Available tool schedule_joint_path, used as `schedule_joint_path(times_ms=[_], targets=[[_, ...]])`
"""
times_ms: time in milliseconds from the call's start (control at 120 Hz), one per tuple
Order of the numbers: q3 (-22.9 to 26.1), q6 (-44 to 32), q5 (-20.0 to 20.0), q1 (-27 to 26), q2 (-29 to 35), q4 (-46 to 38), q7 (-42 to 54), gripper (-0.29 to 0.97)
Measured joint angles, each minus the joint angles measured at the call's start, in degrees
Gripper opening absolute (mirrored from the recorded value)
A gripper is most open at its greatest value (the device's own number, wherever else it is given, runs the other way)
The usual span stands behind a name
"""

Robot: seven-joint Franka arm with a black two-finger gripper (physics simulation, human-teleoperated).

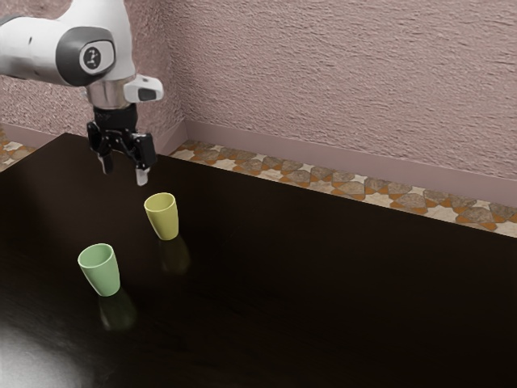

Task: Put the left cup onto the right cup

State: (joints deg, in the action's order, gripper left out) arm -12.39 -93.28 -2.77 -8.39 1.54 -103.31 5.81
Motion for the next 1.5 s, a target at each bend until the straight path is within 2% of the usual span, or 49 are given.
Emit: schedule_joint_path(times_ms=[450,550,700,1025,1500], targets=[[-0.1,-11.2,-1.2,2.8,12.6,-20.5,0.1,0.68],[-0.1,-13.2,-1.4,3.8,13.8,-23.4,0.1,0.68],[-0.4,-15.7,-1.4,5.0,13.5,-25.5,0.1,0.68],[-0.6,-20.3,-1.2,5.5,7.5,-27.1,0.0,0.68],[-0.6,-25.4,-0.6,6.2,3.5,-29.1,-0.3,0.68]])
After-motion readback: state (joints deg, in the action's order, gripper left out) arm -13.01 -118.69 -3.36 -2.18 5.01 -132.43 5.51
